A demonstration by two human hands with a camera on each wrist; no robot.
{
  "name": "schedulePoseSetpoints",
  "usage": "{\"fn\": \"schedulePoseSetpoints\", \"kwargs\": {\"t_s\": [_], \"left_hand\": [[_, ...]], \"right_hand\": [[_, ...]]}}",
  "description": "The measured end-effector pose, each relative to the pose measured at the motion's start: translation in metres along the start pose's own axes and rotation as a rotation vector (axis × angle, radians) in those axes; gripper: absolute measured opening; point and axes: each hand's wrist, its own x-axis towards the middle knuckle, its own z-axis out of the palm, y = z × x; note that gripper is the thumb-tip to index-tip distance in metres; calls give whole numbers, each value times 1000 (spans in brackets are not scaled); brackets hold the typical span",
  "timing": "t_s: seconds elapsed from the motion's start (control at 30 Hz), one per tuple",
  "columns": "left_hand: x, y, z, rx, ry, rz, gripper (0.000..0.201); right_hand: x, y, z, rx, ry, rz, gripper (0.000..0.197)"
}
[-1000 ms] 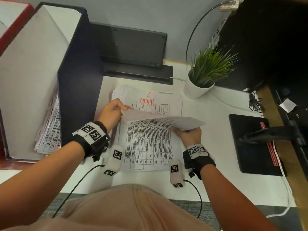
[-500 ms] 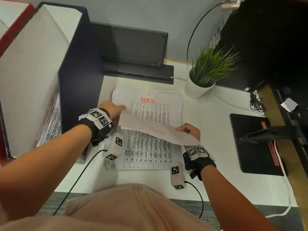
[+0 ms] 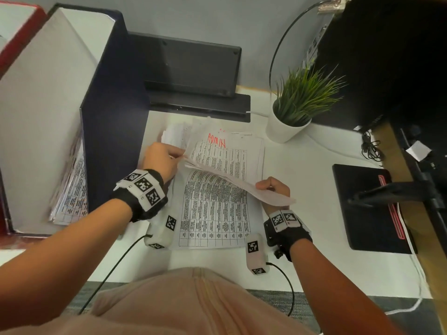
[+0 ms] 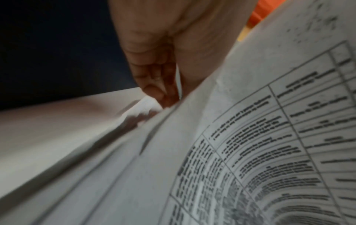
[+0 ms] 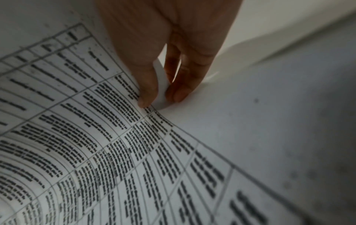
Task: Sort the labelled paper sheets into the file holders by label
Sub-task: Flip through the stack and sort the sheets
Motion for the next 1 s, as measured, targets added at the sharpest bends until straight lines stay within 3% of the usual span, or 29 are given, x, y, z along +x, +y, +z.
{"fn": "schedulePoseSetpoints", "kwargs": {"t_s": [0.07,0.2,0.27,0.37,0.43,0.5,0.6,0.7,0.83,0.93,1.0], "left_hand": [[-7,-1,0,-147,28,23,21],[-12,-10,0,-259,75,31,16],[-12,-14,1,-242,67,75,25],[-12,-17,2,-165,48,158,25],[-10,-18,3,-76,-32,233,29],[-7,-20,3,18,-172,268,45],[-4,-19,2,110,-285,269,37],[-4,-19,2,-34,-266,219,31],[-9,-15,0,-325,-271,85,37],[-11,-14,-2,-511,-320,-20,38],[-12,-14,-5,-617,-358,-79,44]], "right_hand": [[3,-2,-1,154,10,129,47],[3,-4,0,179,45,204,48],[2,-2,0,158,30,177,47],[1,4,0,-68,33,23,47],[2,7,-1,-199,15,-35,40],[3,7,-1,-344,22,-25,34],[1,8,0,-270,29,-75,43],[0,6,1,-406,47,-116,35],[1,5,0,-549,69,-24,29],[-1,2,3,-384,106,-120,51],[-3,-3,4,-198,48,-149,65]]}}
